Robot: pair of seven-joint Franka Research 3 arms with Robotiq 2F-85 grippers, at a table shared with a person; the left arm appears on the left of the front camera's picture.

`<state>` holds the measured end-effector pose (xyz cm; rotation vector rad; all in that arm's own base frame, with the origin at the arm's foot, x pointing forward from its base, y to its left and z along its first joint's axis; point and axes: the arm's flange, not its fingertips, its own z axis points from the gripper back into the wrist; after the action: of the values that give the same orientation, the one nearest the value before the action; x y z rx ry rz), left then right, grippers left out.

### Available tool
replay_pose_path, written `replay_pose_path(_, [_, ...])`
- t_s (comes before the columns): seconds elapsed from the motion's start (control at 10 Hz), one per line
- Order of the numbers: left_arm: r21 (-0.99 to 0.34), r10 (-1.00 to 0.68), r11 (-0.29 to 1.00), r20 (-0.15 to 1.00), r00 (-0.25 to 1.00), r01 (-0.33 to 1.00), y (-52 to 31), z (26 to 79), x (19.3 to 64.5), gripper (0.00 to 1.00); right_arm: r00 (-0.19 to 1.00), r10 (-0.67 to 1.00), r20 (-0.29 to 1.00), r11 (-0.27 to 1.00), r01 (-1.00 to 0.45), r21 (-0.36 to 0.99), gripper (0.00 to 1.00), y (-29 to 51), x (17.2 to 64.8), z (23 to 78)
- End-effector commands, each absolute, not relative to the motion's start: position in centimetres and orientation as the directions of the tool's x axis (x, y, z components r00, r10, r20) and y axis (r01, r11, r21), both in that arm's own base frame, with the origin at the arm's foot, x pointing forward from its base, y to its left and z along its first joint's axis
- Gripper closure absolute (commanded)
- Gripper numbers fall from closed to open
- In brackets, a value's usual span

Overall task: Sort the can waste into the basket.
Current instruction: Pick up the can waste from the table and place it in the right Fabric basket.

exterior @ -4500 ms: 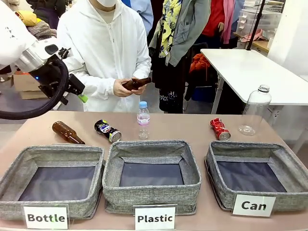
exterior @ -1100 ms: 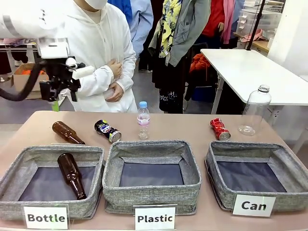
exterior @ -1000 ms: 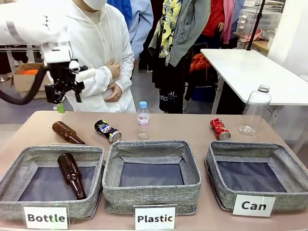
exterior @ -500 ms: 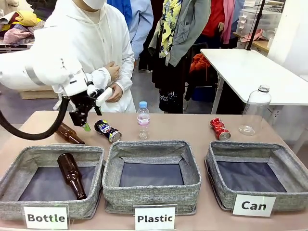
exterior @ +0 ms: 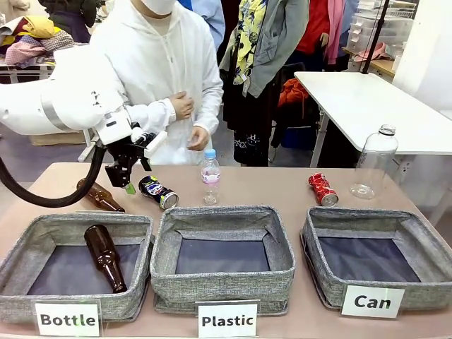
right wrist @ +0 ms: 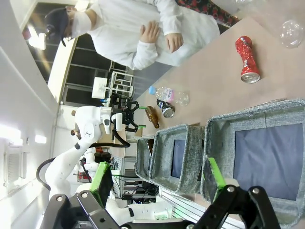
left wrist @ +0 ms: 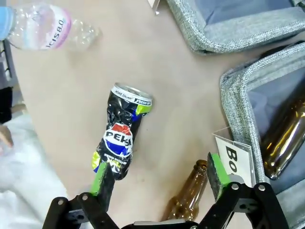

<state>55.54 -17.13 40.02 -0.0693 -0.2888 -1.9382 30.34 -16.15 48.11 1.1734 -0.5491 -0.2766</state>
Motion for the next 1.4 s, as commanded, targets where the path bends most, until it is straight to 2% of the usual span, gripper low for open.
replay_pose_path(0.0, [0.164,-0.908,-0.348,0.185,-0.375,0.923,-17.0,39.8,55.6,0.0,0.83,-0.486,0.273,0.36,-0.094,0.928,0.0,-16.1,30.4,48.2])
replay_pose_path(0.2, [0.255,-0.86,-0.458,0.114,-0.497,0.852,-17.6,39.2,57.9,0.0,0.83,-0.486,0.273,0.36,-0.094,0.928,0.0,-16.1,30.4,48.2])
replay_pose_path(0.4, [0.243,-0.799,-0.554,0.113,-0.59,0.796,-18.0,37.8,59.3,0.0,0.83,-0.486,0.273,0.36,-0.094,0.928,0.0,-16.1,30.4,48.2])
replay_pose_path(0.7, [0.259,-0.769,-0.597,0.085,-0.633,0.759,-18.1,36.7,61.1,0.0,0.83,-0.486,0.273,0.36,-0.094,0.928,0.0,-16.1,30.4,48.2])
replay_pose_path(0.8, [0.271,-0.732,-0.621,0.134,-0.668,0.735,-16.1,38.0,59.8,0.0,0.83,-0.486,0.273,0.36,-0.094,0.928,0.0,-16.1,30.4,48.2])
replay_pose_path(0.9, [0.324,-0.7,-0.616,0.195,-0.687,0.718,-12.7,40.6,56.7,0.0,0.83,-0.486,0.273,0.36,-0.094,0.928,0.0,-16.1,30.4,48.2])
replay_pose_path(1.1, [0.414,-0.756,-0.513,0.196,-0.624,0.752,-6.4,44.8,49.3,0.0,0.83,-0.486,0.273,0.36,-0.094,0.928,0.0,-16.1,30.4,48.2])
replay_pose_path(1.2, [0.388,-0.774,-0.476,0.242,-0.585,0.789,-3.3,46.2,46.5,0.0,0.83,-0.486,0.273,0.36,-0.094,0.928,0.0,-16.1,30.4,48.2])
replay_pose_path(1.3, [0.335,-0.774,-0.408,0.367,-0.516,0.849,1.0,47.7,44.2,0.0,0.83,-0.486,0.273,0.36,-0.094,0.928,0.0,-16.1,30.4,48.2])
